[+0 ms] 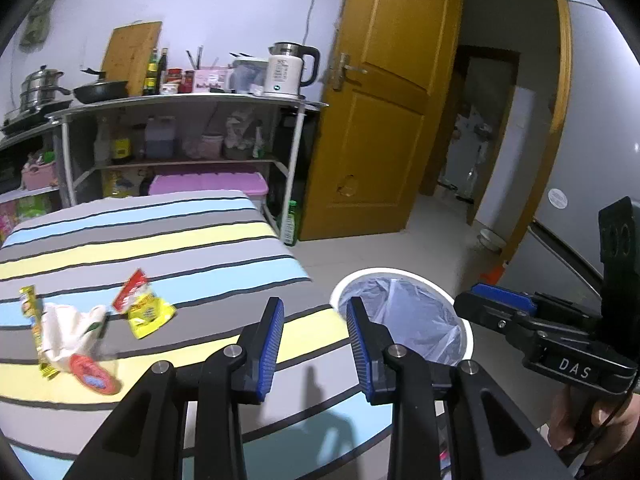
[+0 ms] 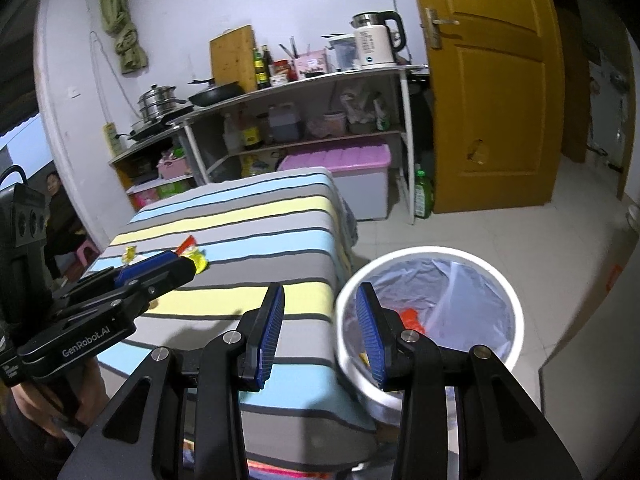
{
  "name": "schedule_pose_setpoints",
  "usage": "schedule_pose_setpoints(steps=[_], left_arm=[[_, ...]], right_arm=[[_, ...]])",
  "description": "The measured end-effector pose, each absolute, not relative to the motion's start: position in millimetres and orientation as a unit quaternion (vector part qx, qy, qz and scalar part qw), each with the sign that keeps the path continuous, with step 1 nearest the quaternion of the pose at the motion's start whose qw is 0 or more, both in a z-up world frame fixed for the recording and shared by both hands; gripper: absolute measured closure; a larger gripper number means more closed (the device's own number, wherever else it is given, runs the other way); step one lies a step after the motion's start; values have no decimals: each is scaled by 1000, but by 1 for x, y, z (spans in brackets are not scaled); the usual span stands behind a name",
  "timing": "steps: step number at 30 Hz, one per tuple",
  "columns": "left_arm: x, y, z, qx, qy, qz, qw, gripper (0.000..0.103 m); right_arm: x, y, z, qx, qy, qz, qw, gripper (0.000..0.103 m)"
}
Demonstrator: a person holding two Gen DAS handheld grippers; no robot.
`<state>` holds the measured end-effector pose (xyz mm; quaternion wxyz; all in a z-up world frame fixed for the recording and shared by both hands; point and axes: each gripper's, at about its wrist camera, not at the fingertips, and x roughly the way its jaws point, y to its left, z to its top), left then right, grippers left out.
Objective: Collect trash
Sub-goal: 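Move both grippers back over the table toward the red round container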
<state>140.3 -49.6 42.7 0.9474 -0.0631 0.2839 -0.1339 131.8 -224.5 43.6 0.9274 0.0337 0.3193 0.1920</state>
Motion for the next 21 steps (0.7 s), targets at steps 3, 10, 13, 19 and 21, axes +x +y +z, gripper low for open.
schedule_pose_setpoints(steps=[3, 10, 13, 19, 21], left_arm=[[131, -37, 44, -66, 280, -121, 950, 71], [117, -12, 47, -73, 276, -92, 954, 71], [111, -3, 46, -72, 275, -79, 955, 71], [100, 15, 44, -76, 275, -55, 957, 71], [95, 23, 42, -78, 276, -46, 957, 71]], right_arm=[[129, -213, 45, 27, 317, 204, 926, 64], [121, -194, 45, 19, 314, 226, 922, 64], [120, -186, 45, 17, 315, 235, 919, 64], [120, -172, 42, 12, 318, 253, 914, 64], [121, -167, 41, 10, 319, 261, 911, 64]])
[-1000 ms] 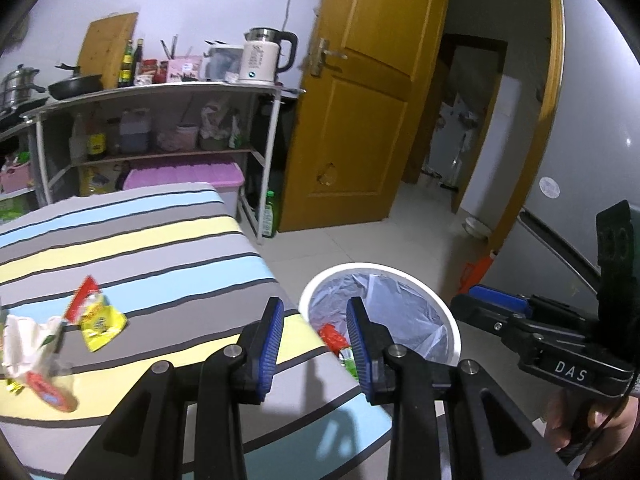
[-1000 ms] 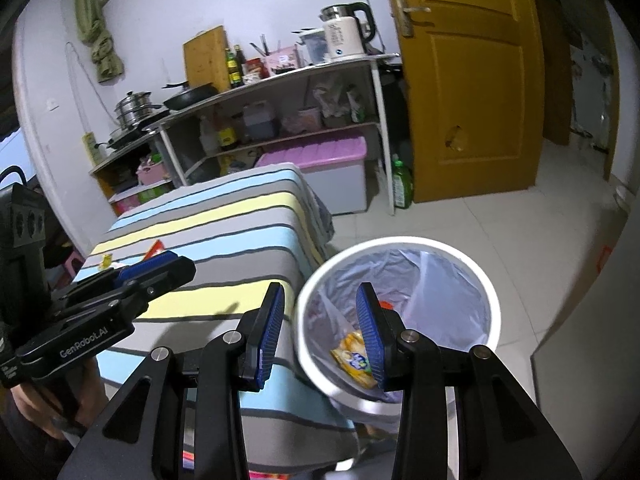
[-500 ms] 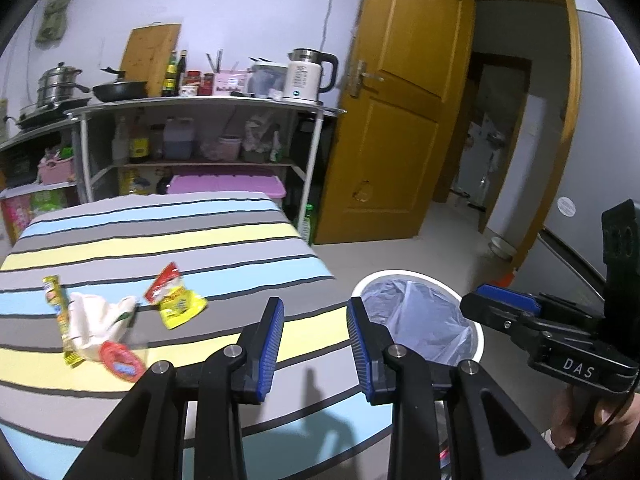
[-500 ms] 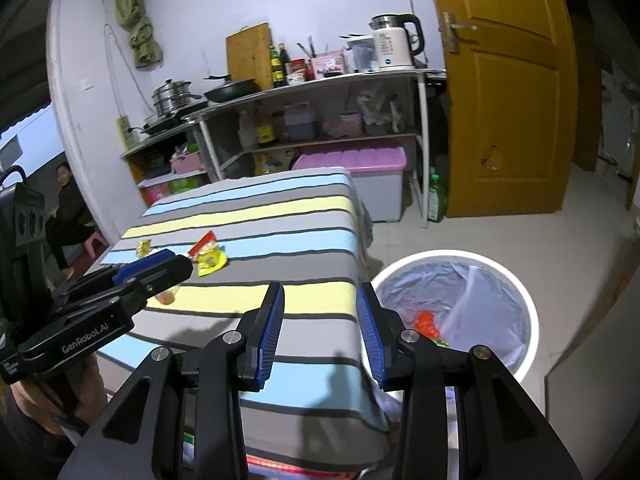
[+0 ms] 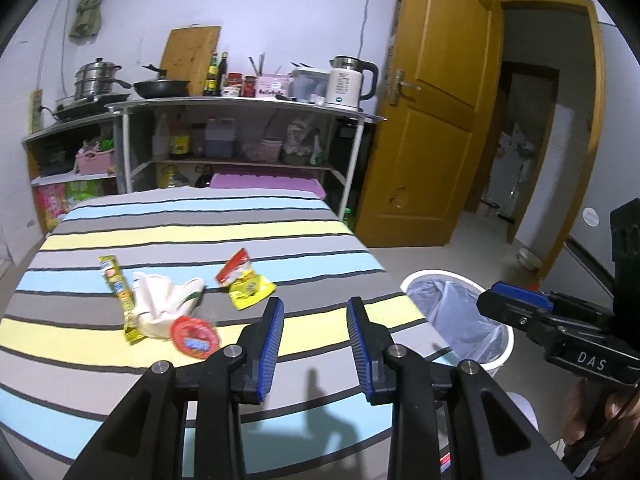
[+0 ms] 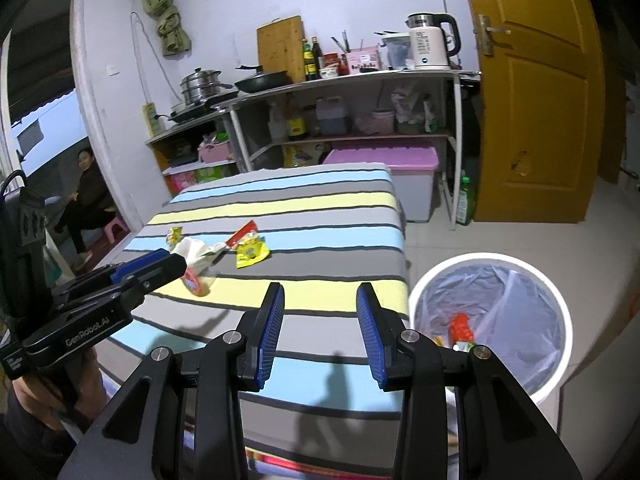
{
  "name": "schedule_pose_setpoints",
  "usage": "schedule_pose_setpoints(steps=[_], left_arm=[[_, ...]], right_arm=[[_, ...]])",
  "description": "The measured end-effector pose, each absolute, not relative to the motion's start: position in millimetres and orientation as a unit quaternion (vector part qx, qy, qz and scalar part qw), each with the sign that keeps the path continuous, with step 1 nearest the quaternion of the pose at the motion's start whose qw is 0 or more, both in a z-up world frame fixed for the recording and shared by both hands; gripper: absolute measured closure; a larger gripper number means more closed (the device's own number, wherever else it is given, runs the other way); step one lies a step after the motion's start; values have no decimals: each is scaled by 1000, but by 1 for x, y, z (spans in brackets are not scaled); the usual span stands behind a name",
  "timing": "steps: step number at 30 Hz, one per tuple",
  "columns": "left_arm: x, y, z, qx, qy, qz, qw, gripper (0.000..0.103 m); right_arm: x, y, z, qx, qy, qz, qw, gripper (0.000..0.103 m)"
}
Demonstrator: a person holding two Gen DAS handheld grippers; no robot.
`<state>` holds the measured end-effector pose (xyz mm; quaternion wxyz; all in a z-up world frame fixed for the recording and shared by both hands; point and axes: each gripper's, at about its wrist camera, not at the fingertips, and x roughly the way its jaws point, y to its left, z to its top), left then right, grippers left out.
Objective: Collect trash
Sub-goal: 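Move both grippers back over the table toward the red round container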
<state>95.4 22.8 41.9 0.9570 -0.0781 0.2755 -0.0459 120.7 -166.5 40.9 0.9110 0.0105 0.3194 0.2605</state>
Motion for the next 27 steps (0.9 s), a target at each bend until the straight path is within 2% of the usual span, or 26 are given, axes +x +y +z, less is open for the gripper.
schedule_pose_setpoints(steps=[14, 18, 24, 26, 27], left_arm=[[88, 89, 10, -101, 304, 38, 947, 71], [95, 98, 2, -109, 311, 45, 943, 60], [118, 98, -12, -104, 332, 37, 937, 59], [126, 98, -17, -106, 340, 34, 934, 58], [130, 97, -19, -107, 344, 34, 932, 58]], right_arm=[[130, -125, 20, -4, 342, 305, 889, 64], [136, -120, 16, -7, 346, 310, 885, 64], [145, -113, 12, -7, 353, 311, 882, 63], [149, -111, 11, -7, 354, 313, 882, 60], [150, -110, 10, -7, 354, 313, 881, 54]])
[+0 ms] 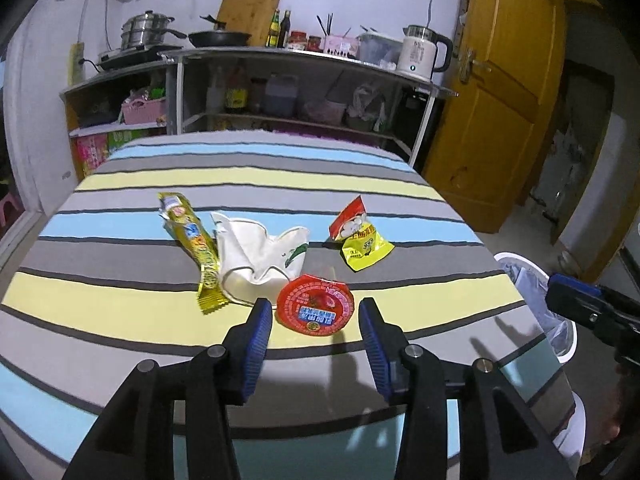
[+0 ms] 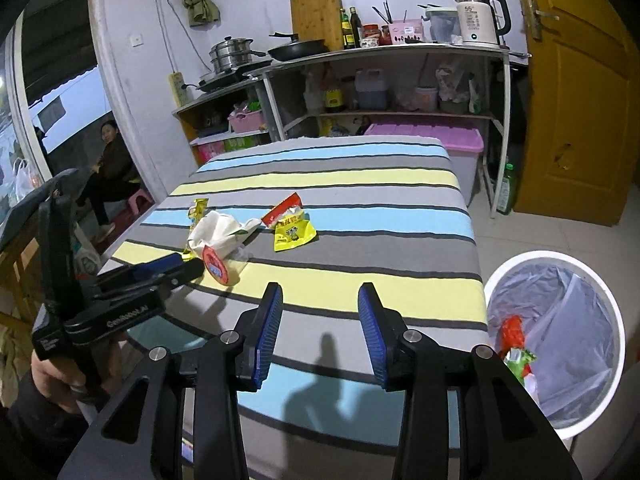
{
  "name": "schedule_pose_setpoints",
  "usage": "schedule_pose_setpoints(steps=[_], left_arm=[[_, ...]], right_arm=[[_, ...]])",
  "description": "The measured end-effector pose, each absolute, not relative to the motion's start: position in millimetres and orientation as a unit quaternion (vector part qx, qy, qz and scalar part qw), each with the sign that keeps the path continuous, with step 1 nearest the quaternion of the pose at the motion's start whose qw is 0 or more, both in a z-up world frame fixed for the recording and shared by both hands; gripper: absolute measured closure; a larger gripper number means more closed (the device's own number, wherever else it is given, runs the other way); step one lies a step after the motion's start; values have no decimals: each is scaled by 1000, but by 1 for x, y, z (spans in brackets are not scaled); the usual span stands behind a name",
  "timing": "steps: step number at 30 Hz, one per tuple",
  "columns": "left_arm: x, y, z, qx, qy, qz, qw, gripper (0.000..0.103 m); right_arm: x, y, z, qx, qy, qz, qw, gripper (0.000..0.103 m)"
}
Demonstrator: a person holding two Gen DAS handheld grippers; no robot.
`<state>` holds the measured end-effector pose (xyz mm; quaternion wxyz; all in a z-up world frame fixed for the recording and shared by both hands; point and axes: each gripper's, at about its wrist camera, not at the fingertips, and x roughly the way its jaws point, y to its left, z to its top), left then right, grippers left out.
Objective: Collect trash
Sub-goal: 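Move both grippers back over the table toward the red round container, then grasp the red round container with the left gripper while the right gripper grasps the red-yellow packet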
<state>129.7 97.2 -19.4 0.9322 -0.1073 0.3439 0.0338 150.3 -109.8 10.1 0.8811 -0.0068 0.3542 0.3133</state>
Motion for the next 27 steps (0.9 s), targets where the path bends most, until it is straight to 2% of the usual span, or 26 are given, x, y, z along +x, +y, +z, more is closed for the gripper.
schedule_pose_setpoints(steps=[14, 27], left_arm=[[164, 100, -44, -124, 390, 41, 911, 54], [171, 100, -43, -149, 389, 46, 908, 54]], right_arm=[[174, -91, 1, -14, 363, 321, 875, 52], [188, -74, -6, -26, 371, 324, 870, 52]])
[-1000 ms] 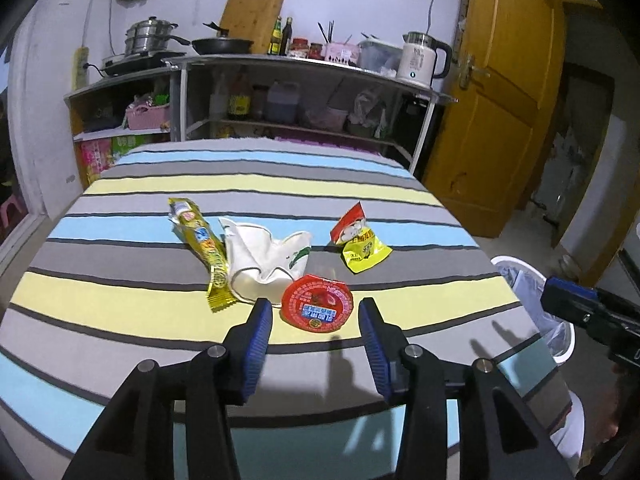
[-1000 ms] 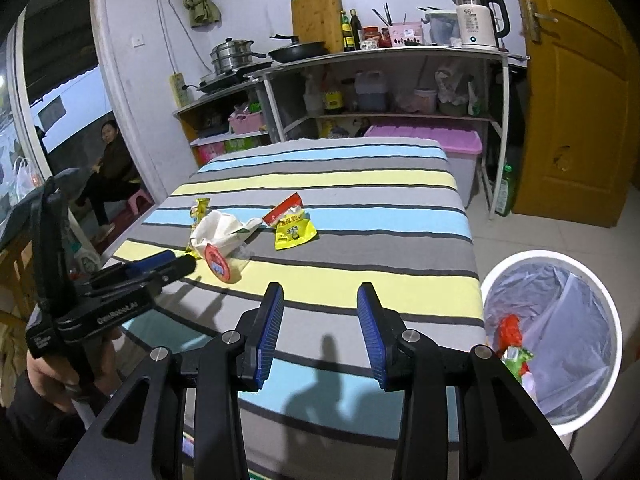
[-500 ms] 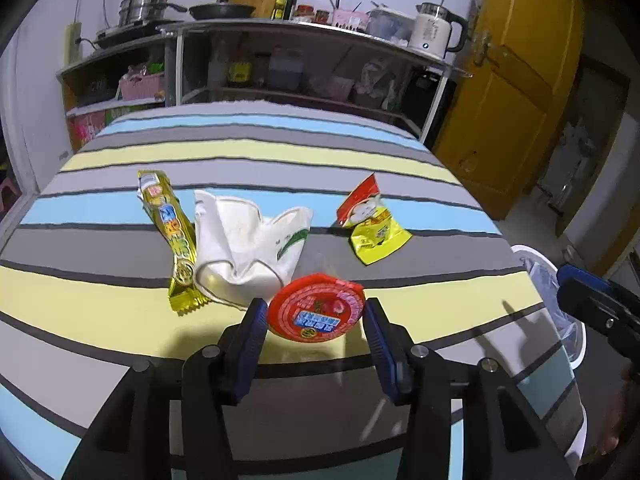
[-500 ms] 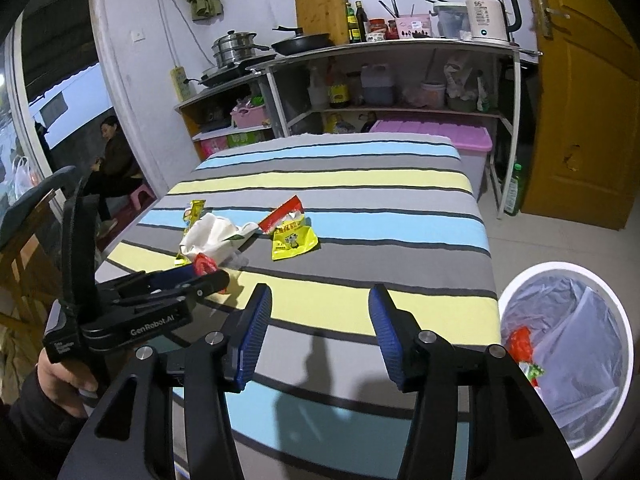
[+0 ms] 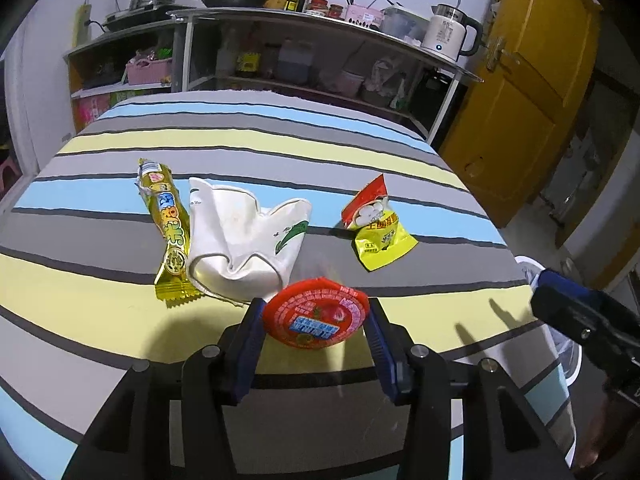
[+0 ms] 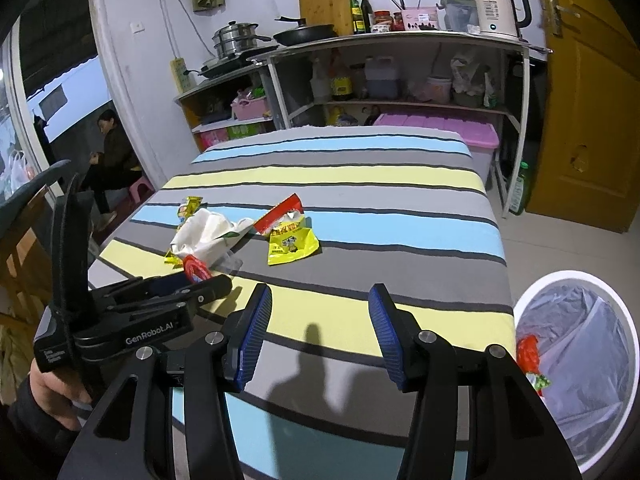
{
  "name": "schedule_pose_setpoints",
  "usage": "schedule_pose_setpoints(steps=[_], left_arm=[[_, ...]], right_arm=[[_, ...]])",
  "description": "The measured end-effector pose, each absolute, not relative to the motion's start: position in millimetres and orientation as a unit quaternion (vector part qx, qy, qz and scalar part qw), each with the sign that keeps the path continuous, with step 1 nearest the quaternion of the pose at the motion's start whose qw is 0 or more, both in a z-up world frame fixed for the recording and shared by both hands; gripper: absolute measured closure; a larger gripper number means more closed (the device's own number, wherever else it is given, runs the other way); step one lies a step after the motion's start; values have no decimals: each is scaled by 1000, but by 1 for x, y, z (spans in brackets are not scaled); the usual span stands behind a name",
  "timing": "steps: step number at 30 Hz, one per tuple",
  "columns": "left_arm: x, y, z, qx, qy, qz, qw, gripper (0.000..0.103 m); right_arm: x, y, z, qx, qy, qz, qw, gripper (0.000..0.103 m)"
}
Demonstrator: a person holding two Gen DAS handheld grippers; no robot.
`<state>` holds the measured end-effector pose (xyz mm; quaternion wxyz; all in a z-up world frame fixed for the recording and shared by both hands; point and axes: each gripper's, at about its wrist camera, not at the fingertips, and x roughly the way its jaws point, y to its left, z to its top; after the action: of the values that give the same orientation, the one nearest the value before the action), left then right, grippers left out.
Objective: Collect trash
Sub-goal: 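Grasp the red round container with the left gripper while the right gripper grasps the red-yellow packet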
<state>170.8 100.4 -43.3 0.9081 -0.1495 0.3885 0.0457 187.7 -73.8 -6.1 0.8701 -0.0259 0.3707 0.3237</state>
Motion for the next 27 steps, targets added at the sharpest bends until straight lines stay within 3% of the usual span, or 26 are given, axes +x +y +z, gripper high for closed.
schedule_pose_setpoints(steps=[27], left_arm=[[126, 135, -30, -176, 332, -9, 927, 58]], right_arm=[[253, 28, -42, -147, 398, 356, 833, 51]])
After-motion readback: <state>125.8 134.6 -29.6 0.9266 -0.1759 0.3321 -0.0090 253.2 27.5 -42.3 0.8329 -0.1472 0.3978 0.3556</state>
